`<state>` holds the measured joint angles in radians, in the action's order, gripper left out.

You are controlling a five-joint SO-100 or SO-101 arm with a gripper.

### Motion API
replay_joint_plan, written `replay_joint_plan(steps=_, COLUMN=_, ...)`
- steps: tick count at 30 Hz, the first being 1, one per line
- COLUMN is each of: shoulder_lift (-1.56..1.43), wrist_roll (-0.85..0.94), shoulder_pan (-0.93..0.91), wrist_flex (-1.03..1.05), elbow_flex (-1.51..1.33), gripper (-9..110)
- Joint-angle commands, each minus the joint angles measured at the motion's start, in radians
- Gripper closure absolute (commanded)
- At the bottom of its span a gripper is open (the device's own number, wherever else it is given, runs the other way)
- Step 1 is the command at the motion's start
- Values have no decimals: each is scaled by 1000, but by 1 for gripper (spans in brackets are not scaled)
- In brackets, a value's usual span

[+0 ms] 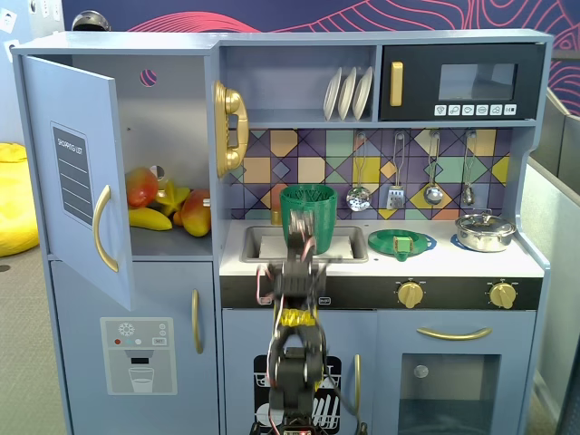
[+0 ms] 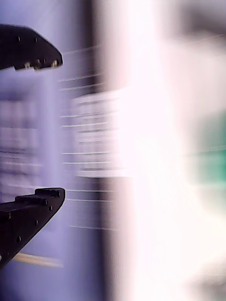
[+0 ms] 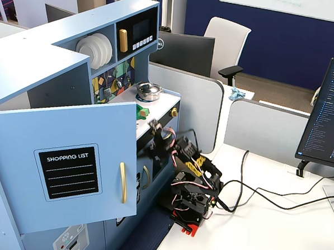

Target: Pick up the green pineapple from the left cabinet and place it in the green recipient

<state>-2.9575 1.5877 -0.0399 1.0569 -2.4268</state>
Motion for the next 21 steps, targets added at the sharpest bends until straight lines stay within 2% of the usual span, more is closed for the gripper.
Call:
replay_joint_plan(steps=1, shoulder_lift=-144, wrist_roll=-44, shoulder_pan=-14, wrist_flex=60, elbow_flex=-259, gripper=81)
replay_joint_plan(steps=8, shoulder_lift=-178, wrist_roll=-109, shoulder_pan=-14, wrist_flex=40, elbow_flex=-565, gripper=85)
replay_joint_plan(steps=14, shoulder_lift=-155, wrist_roll=-196, shoulder_pan=69, wrist_flex=189, elbow_flex=-571, gripper=95)
replay_joint_plan(steps=17, shoulder_lift=-160, wrist_roll=-120, shoulder_pan=52, wrist_flex=299, elbow_flex=-571, gripper=101)
replay_joint_plan(steps=21, shoulder_lift=-195, wrist_roll=-98, shoulder_pan=21, wrist_flex=423, elbow_flex=-571, gripper=101)
